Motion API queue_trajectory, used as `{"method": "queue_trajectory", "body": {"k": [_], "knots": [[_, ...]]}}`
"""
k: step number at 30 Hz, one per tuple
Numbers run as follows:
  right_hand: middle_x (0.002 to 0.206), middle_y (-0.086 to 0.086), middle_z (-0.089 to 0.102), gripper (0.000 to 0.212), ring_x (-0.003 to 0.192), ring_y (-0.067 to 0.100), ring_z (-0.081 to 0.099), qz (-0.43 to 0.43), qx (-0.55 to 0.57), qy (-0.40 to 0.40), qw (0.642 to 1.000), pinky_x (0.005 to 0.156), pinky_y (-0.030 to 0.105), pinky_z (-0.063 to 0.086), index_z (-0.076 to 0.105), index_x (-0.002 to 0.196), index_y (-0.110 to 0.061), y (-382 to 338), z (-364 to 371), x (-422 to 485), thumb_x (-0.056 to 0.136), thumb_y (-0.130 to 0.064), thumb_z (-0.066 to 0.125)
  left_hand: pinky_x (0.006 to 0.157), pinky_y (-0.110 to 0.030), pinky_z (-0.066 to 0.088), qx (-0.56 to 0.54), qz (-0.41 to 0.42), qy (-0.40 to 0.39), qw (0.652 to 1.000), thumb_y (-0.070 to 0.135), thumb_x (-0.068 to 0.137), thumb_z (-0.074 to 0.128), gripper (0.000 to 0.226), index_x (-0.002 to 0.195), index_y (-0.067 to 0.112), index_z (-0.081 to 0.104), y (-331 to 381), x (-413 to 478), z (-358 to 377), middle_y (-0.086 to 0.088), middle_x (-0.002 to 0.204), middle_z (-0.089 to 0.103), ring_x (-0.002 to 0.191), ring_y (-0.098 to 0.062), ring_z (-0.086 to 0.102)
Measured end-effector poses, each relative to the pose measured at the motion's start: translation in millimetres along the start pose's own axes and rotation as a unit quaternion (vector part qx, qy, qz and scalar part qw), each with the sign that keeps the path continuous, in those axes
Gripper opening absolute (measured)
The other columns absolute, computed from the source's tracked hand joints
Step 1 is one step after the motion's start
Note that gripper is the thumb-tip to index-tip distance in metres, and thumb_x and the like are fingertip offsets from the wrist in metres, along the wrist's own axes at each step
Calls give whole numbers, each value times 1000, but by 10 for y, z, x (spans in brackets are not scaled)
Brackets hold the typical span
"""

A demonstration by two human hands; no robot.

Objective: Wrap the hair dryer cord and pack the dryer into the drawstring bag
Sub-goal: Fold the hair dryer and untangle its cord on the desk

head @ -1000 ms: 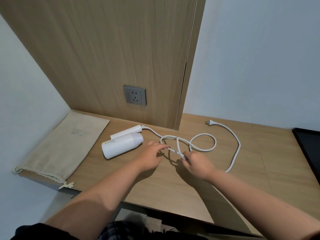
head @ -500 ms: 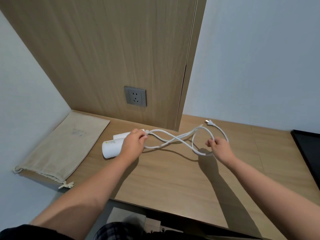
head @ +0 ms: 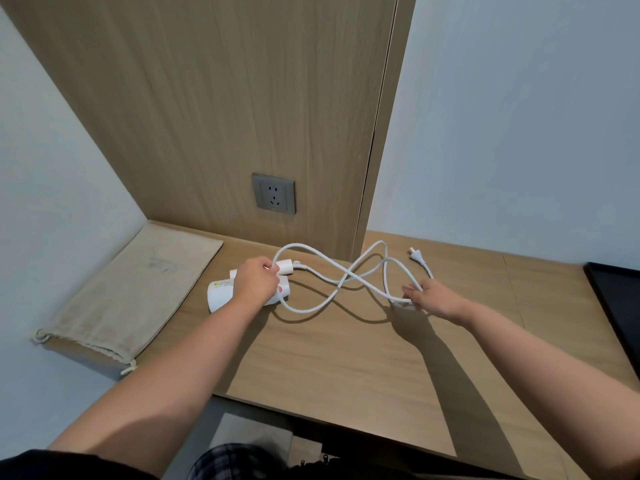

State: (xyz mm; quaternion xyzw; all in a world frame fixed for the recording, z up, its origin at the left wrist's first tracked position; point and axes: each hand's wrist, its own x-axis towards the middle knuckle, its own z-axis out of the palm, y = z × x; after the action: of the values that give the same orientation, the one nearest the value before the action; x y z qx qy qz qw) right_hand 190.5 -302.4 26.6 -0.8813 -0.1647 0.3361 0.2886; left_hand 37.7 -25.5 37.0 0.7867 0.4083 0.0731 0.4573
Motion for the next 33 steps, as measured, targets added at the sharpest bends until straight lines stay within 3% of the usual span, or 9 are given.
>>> {"method": "queue_trajectory", "body": {"k": [2,5,8,12,15,18,24,29,33], "knots": [[74,1,56,43,76,19,51,-7,16,11,1000,67,27,39,53,58,-19,-55,-3,3,97,-31,44,83,-39,47,189,69,37,979,1,87,50,37,121,14,55,78,-79,60,-12,119,61,105,-32,57],[69,3,48,39,65,17,44,-22,29,19,999,61,26,35,54,63,-19,-177,-30,10,97,-36,44,107,-45,34,362,380,90,846,-2,70,66,75,139,16,42,197,-247,219,-10,142,45,132,-31,38],[70,6,45,36,62,18,41,-45,15,20,999,58,28,34,58,70,-20,-315,-14,11,95,-41,45,113,-47,24,390,510,-25,767,11,79,65,64,139,14,43,334,-443,498,-8,143,46,136,-28,35],[67,4,48,39,61,16,43,-78,1,11,997,57,26,33,56,66,-18,-409,20,6,95,-42,46,85,-37,37,362,376,-137,842,30,98,46,25,111,12,57,534,-612,752,-10,107,65,103,-31,56],[69,1,54,42,64,13,46,-80,36,5,996,64,25,35,57,65,-15,-382,-35,-25,96,-40,43,62,-32,39,163,244,-197,935,27,98,46,28,78,13,59,562,-545,747,-8,75,61,72,-26,56],[76,-2,62,40,79,13,55,-56,106,-3,993,83,27,35,61,74,-12,-260,-93,-27,98,-37,40,66,-29,40,-65,155,-201,965,19,98,45,33,66,18,55,533,-368,605,4,51,53,57,-15,54],[119,7,65,32,118,22,50,-26,147,4,989,111,44,26,70,87,-19,-161,-91,57,98,-31,42,70,-28,44,-404,65,-192,892,14,103,35,36,71,9,48,606,-113,307,3,43,35,48,-13,47],[118,15,66,24,95,22,56,2,175,108,979,79,32,42,66,96,-11,-189,-140,138,94,-29,51,55,-26,42,-506,63,-273,815,22,101,34,51,52,13,45,654,-90,-11,5,37,27,36,-11,30],[112,15,66,28,94,24,59,-19,29,113,993,79,32,43,65,105,-7,-293,-260,100,87,-27,60,39,-21,30,-493,76,-351,793,36,94,38,57,43,13,45,781,-38,-268,6,33,26,29,-6,24]]}}
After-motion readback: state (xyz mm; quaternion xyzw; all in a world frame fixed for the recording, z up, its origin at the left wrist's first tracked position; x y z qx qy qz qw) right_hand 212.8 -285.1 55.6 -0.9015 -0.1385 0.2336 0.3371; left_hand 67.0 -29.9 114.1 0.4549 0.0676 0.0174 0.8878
